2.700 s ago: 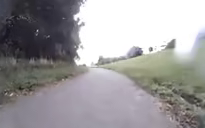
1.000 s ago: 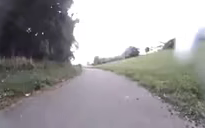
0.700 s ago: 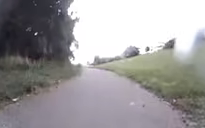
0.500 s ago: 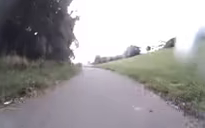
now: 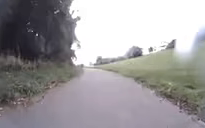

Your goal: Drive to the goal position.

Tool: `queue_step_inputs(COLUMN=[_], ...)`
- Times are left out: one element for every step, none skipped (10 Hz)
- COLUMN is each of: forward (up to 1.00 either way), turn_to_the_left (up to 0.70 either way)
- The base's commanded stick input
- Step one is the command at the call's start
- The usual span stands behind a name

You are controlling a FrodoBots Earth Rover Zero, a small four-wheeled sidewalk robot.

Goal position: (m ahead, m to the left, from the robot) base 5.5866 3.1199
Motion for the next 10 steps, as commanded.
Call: queue_step_inputs(forward=[1.0,1.0,1.0,1.0,1.0,1.0,1.0,1.0,1.0,1.0], turn_to_the_left=[0.0,0.0,0.0,0.0,0.0,0.0,0.0,0.0,0.0,0.0])
